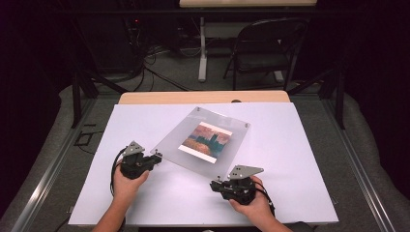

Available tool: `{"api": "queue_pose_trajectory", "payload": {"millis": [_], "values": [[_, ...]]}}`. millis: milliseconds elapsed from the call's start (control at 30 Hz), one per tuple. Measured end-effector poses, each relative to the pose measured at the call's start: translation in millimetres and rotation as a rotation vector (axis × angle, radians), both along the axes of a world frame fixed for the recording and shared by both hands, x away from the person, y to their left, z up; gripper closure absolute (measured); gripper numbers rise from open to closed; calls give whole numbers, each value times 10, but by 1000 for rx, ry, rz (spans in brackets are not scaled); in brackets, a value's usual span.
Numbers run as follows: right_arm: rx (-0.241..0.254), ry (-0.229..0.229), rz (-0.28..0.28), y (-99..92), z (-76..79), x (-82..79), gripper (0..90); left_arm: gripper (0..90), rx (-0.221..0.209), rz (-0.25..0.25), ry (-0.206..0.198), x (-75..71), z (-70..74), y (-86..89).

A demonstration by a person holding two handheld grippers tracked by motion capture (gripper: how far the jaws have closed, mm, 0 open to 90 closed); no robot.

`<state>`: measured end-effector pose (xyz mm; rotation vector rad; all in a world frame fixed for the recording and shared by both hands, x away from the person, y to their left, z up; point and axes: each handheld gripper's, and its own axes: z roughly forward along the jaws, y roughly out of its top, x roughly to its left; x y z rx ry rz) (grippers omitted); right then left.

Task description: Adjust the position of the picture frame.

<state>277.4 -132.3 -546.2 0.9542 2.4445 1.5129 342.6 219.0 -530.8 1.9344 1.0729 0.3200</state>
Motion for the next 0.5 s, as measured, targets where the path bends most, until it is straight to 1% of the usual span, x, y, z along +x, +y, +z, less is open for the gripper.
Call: {"api": "queue_pose_trajectory", "payload": {"millis": [100, 233, 367, 500], "values": [[11, 33, -8, -26, 5, 7, 852, 849, -1, -1, 1, -2, -2, -1], [-6, 24, -11, -28, 18, 0, 853, 849, 4, -7, 0, -6, -1, -4], [-2, 16, -17, -44, 35, -3, 854, 850, -6, -14, -6, -17, 10, -11], [-3, 7, -26, -70, 62, -7, 854, 851, -2, -21, -10, -32, 30, -27]]}}
